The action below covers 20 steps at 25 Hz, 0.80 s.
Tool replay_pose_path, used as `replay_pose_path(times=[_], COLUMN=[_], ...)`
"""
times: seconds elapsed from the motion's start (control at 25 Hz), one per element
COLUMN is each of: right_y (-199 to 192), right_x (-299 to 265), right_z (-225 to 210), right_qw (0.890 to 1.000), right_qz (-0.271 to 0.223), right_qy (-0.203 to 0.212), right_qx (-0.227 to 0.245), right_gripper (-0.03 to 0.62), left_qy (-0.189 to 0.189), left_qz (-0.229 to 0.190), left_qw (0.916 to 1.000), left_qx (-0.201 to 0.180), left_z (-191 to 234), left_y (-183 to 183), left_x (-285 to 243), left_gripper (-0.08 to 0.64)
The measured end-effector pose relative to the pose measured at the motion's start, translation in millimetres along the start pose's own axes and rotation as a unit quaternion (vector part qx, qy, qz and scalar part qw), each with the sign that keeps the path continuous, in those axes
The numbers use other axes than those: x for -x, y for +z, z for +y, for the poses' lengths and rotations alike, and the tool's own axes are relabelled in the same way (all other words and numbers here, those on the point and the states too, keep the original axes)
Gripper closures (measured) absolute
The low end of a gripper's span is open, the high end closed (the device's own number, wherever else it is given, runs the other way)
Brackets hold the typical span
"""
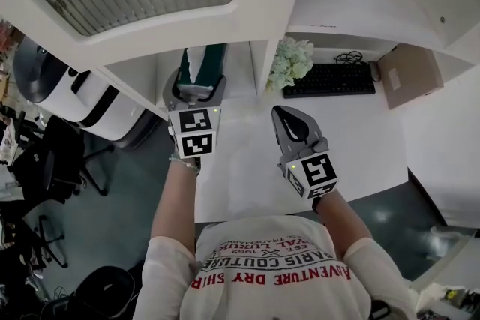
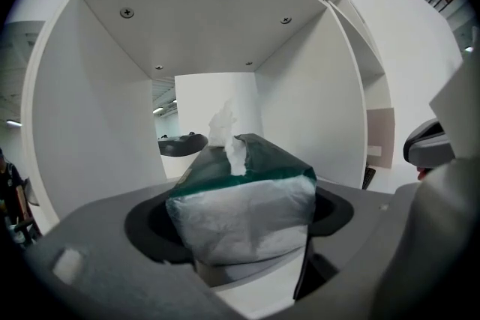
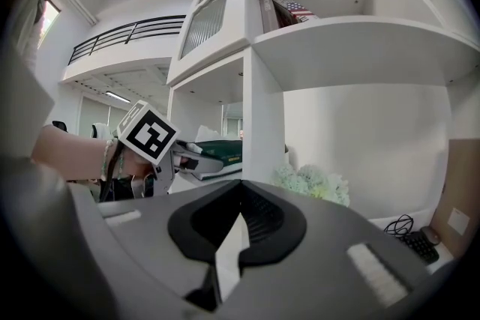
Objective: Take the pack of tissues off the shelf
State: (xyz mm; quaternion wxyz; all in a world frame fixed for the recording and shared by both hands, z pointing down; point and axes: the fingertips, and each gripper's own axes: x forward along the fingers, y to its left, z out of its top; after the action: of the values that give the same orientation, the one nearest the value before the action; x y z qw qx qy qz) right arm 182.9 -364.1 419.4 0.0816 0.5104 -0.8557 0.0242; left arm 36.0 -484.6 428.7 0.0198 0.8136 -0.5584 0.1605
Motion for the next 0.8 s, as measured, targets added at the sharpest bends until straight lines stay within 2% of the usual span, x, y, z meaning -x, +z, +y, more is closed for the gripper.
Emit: replay_pose_path(times=[0.12,0.48,0.8], right_y=[1.4,9.5,11.0], right_x=[7.1,32.8,59.4], right_z=[-1.1,2.7,21.6], right_qw=[1.000,1.000,0.999], right_qz=[-0.001,-0.009,-0.014], right_qy=[0.001,0.007,0.026], right_qx=[0.000,0.008,0.014], right_gripper=[0.594,0.594,0.594], left_qy=[-0.002,0.004,0.010], left_qz=[-0.003,-0.051,-0.070], left_qw=[1.0000,0.9987,0.9975], left_qx=[-0.001,-0.003,0.000], left_z=[-4.2,-18.9,-33.3], left_y=[6.3,31.3,25.5], left_x=[9.9,64.3,136.9], left_gripper=[0.140,0.138,0.137])
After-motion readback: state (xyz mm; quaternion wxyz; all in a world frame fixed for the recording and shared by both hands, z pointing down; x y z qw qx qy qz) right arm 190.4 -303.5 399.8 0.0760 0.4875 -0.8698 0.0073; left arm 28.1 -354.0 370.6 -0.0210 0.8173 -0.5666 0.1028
